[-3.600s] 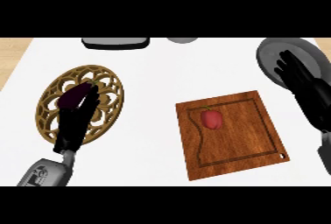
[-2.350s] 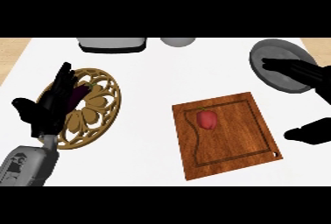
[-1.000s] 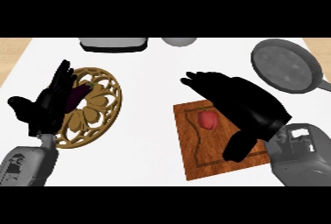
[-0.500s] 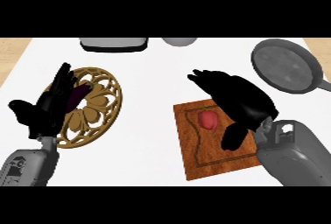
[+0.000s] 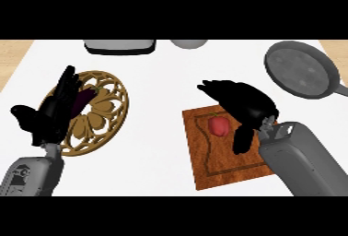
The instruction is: Pick the bell pepper from the cutting board and place it in the pan
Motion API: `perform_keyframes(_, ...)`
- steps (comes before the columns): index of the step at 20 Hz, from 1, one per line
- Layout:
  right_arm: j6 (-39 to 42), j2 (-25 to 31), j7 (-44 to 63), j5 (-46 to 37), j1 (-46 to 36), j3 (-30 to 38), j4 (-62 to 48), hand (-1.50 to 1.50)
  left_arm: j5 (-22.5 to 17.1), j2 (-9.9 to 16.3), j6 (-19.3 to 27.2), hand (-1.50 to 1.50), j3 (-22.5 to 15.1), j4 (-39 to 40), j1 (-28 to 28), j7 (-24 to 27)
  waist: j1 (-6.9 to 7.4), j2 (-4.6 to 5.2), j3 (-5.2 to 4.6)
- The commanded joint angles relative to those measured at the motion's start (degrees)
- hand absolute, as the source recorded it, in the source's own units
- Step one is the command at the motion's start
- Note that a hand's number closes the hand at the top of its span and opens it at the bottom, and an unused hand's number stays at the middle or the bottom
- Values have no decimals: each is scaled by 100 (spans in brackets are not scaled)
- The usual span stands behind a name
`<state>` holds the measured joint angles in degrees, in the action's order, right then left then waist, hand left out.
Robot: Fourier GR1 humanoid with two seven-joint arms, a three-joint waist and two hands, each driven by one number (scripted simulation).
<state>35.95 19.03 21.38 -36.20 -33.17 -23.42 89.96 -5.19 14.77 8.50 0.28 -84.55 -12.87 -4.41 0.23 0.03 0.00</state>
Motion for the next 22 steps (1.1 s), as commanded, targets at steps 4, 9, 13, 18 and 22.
perform_keyframes(4,30,-218,-399,-721,274,-63,-134,-150,-34,90,-327,0,276,-82,99,-73,-10,-5,0)
perform_keyframes(9,0,-72,-641,-1241,-117,-199,-888,-150,165,-136,-203,0,64,-67,62,-20,11,0,0)
perform_keyframes(13,474,-368,88,-1528,141,-428,-271,-150,201,-166,-175,0,126,-267,226,-37,-10,-14,-1)
perform_keyframes(18,442,-424,-285,-1917,-20,-335,-933,-150,223,-161,-241,0,238,-242,22,-196,-5,-4,0)
perform_keyframes(22,-63,-504,-787,-2157,-46,-201,-1624,-150,171,-123,-271,0,412,-213,-84,-345,11,3,1)
